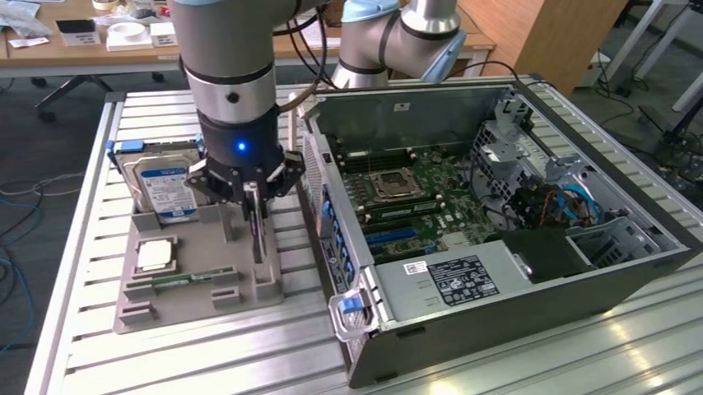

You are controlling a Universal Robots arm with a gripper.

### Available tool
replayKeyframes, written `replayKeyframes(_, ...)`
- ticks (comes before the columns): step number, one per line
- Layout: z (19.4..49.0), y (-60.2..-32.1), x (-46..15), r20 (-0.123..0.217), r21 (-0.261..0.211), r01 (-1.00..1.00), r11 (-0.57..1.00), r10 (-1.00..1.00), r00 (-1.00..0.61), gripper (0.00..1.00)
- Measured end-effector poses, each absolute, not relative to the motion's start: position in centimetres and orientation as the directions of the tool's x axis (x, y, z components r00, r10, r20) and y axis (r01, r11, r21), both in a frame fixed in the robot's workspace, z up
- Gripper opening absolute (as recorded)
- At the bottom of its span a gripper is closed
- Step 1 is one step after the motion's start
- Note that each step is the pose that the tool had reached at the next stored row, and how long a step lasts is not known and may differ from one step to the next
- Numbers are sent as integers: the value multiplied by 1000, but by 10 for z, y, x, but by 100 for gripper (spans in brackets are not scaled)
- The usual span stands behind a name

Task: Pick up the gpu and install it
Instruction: 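Pick up the gpu and move the gpu toward the slot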

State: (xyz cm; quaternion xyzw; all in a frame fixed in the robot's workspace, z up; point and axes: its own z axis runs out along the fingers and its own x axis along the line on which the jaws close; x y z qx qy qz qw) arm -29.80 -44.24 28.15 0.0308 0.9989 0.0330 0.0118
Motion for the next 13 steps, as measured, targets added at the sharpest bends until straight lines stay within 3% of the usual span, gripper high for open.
replayKeyframes(13, 316, -442, -298, -21, 67, 61, 996, 62, -998, 27)
